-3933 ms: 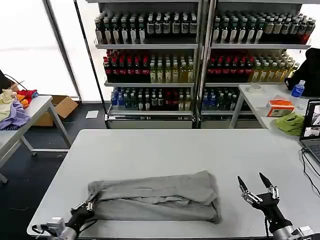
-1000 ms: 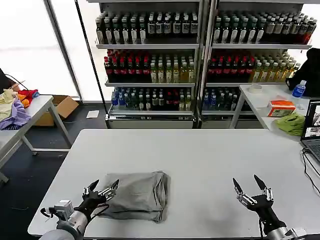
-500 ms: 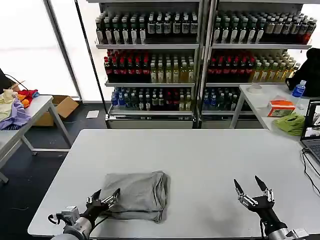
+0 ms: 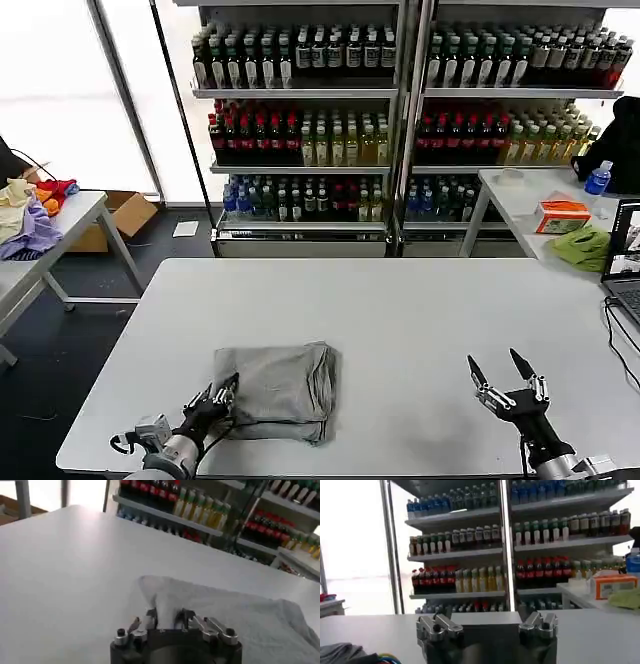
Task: Fold and organize the clothes.
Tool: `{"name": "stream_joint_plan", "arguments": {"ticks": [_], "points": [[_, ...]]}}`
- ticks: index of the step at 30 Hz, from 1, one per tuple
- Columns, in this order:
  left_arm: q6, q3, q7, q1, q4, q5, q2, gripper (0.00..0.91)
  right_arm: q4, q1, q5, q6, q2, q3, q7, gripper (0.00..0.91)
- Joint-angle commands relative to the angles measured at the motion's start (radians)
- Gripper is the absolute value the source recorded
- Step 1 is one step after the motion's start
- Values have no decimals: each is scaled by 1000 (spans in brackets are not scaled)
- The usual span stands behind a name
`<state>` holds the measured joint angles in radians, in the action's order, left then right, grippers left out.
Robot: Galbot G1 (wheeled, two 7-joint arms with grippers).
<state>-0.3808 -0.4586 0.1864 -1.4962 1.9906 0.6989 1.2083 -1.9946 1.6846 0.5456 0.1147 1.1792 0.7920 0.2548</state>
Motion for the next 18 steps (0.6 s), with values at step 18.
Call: {"name": "stream_joint_plan", "arguments": {"ticks": [18], "points": [[-83,-751,-124,-73,28,318,-379,0,27,-32,24,4,-15,-3,-7,907]]}}
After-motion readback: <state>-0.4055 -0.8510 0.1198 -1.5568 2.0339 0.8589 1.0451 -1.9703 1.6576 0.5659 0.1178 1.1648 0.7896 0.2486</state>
